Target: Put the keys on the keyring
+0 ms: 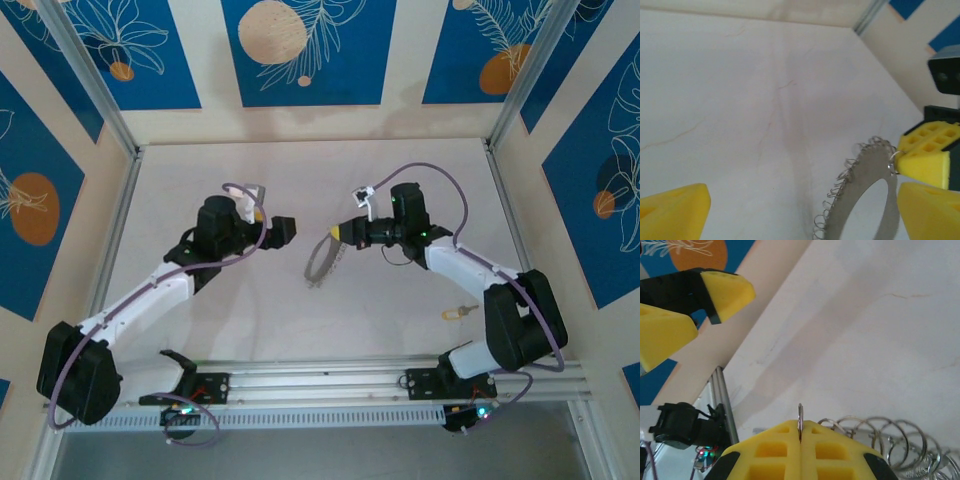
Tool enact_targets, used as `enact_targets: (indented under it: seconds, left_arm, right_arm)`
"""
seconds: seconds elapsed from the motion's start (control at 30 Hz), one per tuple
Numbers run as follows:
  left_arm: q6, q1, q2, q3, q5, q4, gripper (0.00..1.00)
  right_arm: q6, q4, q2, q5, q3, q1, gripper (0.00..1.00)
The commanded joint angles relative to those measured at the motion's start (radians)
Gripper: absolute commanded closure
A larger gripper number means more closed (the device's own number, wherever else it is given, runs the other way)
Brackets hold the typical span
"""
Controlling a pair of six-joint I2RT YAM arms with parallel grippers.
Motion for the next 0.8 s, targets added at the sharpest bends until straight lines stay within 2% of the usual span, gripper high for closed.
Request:
enact_targets:
  seconds: [0.0, 0.17, 0.6, 0.77]
  left_arm:
    - [0.065, -0.011, -0.012, 0.044, 0.135, -0.006, 0.06]
    - [0.068, -0.010, 0.020, 0.067, 0.203, 0.013, 0.08]
    - [0.105, -0.011, 0.069, 0.132, 0.224, 0.008, 0.06]
    - [0.133, -0.011, 0.070, 0.163, 0.256, -0.012, 0.13]
  right_arm:
    - [-0.042, -0.014, -0.051, -0.115, 0.060, -0.005, 1.00]
    - [-0.036, -0.022, -0.069, -0.113, 0.085, -0.004, 1.00]
    - [-0.022, -0.035, -0.066, -0.138, 0.159, 0.004, 1.00]
    - [-0.028, -0.047, -0.068, -0.174, 0.175, -0.004, 1.00]
